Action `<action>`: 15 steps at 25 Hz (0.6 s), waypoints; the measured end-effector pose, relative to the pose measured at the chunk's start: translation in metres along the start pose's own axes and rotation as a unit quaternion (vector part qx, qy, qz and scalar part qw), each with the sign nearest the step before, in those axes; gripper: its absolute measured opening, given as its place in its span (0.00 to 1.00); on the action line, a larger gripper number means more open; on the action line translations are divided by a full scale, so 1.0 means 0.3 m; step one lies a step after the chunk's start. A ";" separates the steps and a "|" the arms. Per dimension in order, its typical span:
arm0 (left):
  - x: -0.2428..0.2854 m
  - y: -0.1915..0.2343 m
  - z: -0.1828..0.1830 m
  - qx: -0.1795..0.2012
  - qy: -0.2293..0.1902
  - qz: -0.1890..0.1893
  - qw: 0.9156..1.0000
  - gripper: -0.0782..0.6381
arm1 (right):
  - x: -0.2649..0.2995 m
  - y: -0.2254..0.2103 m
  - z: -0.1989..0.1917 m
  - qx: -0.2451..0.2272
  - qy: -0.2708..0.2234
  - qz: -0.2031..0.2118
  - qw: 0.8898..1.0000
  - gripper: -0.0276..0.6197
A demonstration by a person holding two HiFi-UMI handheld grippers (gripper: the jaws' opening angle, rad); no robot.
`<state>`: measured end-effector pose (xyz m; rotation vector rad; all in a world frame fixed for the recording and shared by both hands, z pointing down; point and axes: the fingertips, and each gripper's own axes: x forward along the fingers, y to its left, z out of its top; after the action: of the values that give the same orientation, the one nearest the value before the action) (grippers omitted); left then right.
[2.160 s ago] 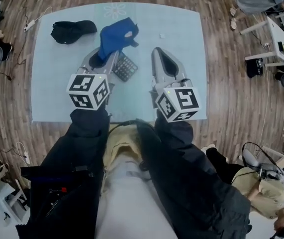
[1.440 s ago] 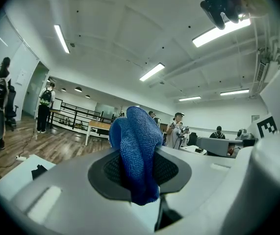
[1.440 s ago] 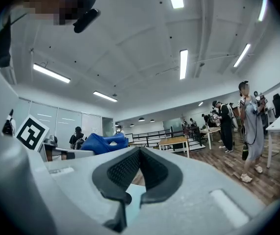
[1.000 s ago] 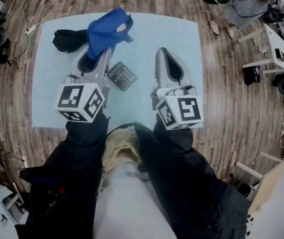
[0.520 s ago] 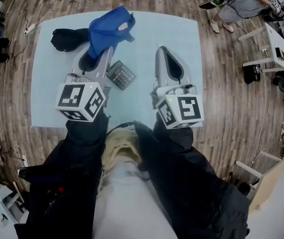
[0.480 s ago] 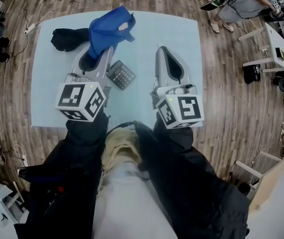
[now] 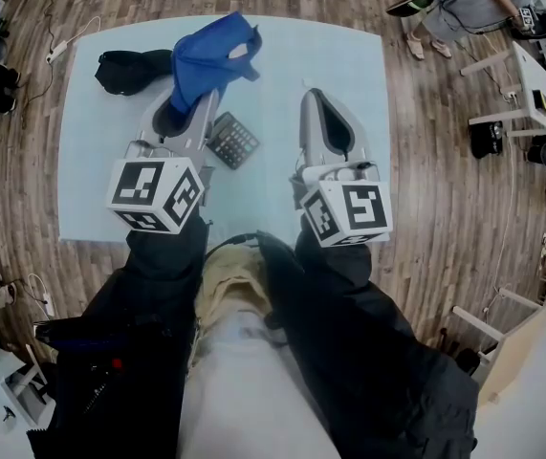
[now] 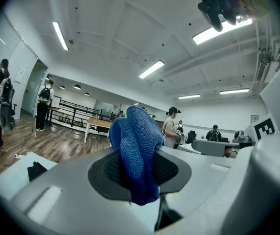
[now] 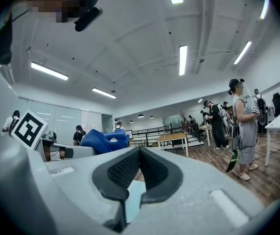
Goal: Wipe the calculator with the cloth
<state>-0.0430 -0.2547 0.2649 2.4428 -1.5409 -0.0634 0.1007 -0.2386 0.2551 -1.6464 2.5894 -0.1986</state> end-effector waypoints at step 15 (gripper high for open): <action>0.007 -0.001 -0.027 -0.004 0.010 0.001 1.000 0.24 | -0.002 -0.012 -0.025 0.002 0.011 -0.002 1.000 0.03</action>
<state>-0.0403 -0.2550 0.2728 2.4290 -1.5321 -0.0447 0.1033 -0.2391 0.2630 -1.6577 2.6002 -0.2230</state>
